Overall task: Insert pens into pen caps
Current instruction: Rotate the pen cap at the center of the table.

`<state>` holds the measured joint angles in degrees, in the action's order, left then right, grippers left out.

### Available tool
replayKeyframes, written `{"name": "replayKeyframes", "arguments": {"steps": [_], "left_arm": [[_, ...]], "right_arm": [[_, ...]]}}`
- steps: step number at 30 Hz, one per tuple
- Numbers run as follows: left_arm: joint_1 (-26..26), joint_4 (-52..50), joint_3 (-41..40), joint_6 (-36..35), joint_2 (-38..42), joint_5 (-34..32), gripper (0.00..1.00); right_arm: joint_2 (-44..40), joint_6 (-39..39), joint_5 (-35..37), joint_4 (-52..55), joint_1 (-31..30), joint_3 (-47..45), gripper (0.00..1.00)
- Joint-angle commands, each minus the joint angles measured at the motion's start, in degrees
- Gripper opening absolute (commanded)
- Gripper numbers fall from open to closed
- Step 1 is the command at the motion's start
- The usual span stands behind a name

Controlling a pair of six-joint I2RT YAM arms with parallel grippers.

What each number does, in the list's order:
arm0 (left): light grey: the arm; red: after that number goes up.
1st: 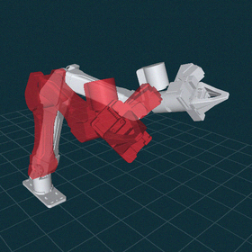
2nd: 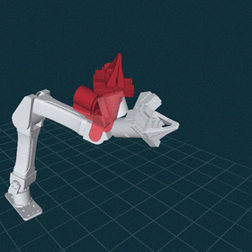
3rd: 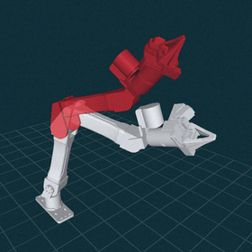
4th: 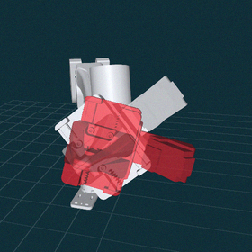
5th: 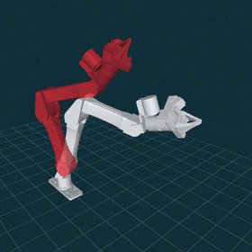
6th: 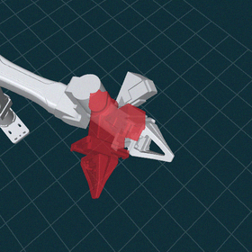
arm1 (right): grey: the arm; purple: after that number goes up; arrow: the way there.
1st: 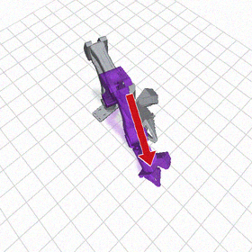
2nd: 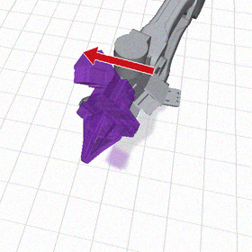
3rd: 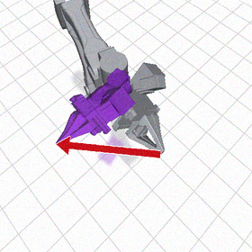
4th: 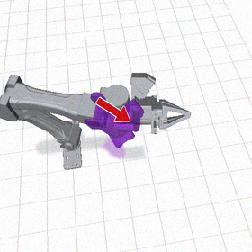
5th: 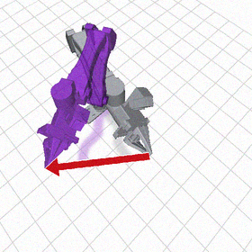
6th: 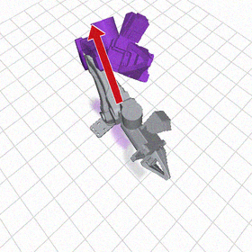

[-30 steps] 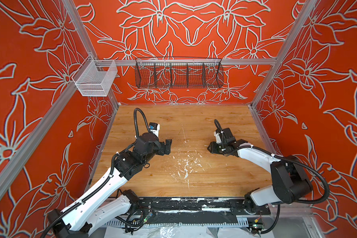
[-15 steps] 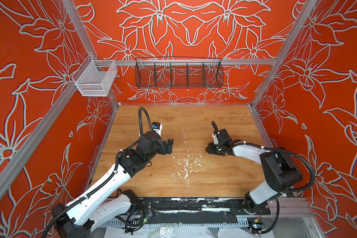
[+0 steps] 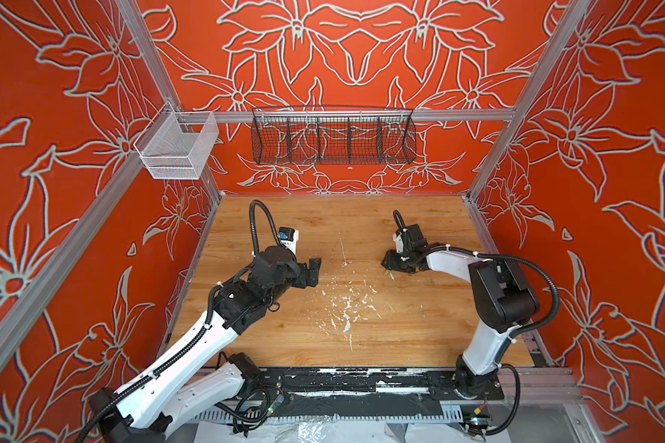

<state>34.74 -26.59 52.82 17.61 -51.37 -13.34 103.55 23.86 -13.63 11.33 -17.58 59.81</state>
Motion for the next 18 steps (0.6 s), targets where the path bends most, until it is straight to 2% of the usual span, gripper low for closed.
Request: {"name": "replayKeyframes", "arguments": {"steps": [1,6,13,18], "left_arm": [[-0.5,-0.3,0.9,-0.6,-0.7,-0.9,0.97],[-0.5,0.0,1.2,-1.2,-2.0,-0.6,0.97],[-0.6,0.9,1.5,-2.0,-3.0,0.0,0.97],[-0.6,0.7,1.1,-1.4,-3.1,0.4,0.97]], "right_arm": [[1.9,-1.4,-1.3,2.6,0.3,2.5,0.49],[1.3,-2.9,2.9,5.7,0.3,2.9,0.49],[3.8,-5.1,-2.8,6.3,-0.1,5.8,0.47],[4.5,-5.0,-3.4,6.3,-0.3,7.1,0.40]]}}
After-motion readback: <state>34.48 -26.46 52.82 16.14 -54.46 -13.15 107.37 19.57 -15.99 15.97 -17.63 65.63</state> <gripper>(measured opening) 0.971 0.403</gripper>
